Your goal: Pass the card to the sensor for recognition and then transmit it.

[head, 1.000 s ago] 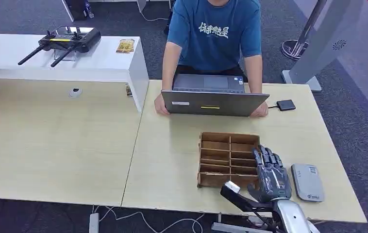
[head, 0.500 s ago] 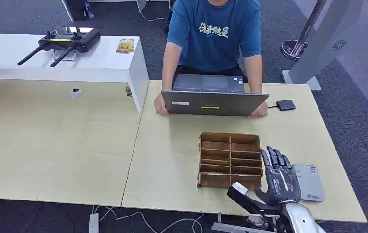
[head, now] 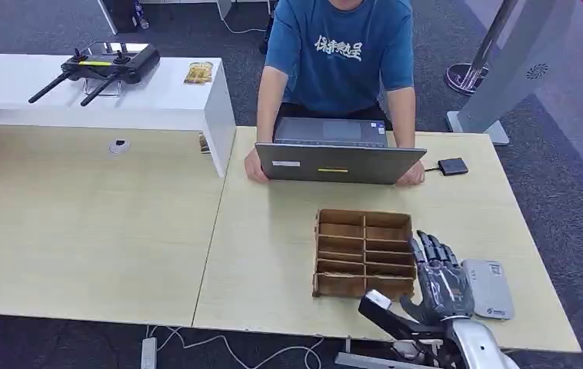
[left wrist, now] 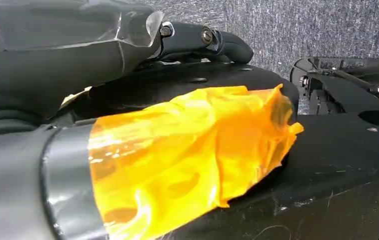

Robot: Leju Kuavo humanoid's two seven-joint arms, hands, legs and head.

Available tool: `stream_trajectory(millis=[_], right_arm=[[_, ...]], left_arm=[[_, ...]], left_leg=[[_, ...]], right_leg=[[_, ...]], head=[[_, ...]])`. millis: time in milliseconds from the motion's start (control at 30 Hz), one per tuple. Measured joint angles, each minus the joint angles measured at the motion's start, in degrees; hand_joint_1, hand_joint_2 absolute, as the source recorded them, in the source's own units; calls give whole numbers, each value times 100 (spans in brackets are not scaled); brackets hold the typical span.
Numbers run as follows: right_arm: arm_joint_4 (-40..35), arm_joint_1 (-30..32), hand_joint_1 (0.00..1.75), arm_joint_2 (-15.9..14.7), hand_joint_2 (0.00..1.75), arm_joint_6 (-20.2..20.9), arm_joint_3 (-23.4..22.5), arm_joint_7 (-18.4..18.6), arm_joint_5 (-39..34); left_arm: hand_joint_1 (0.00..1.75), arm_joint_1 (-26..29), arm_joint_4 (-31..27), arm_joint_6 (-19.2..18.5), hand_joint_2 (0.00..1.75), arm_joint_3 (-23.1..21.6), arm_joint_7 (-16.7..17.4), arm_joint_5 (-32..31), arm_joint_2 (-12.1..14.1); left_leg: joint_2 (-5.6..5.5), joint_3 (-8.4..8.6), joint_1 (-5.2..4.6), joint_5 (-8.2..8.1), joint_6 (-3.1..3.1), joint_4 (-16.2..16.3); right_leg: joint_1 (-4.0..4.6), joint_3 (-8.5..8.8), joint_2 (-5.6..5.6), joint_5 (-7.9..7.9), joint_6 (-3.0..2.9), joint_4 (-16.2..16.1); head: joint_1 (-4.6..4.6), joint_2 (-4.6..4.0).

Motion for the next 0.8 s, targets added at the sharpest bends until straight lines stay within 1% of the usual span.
stream_trajectory(millis=[200, 433, 800], right_arm=[[39, -44, 0, -4, 175, 0, 46, -39, -109], [7, 7, 0, -96, 175, -4, 46, -24, -195], [2, 11, 0, -92, 175, -4, 57, -33, -304]], left_arm=[[0, 0, 0, -2, 0, 28, -11, -26, -7], [0, 1, 0, -4, 0, 57, -26, -46, -7], [0, 0, 0, -11, 0, 92, -28, -74, -4]], left_leg=[[0, 0, 0, 0, 0, 0], [0, 0, 0, 0, 0, 0], [0, 0, 0, 0, 0, 0]], right_leg=[[0, 0, -1, 0, 0, 0], [0, -1, 0, 0, 0, 0], [0, 0, 0, 0, 0, 0]], head=[[2, 0], [2, 2], [2, 2]])
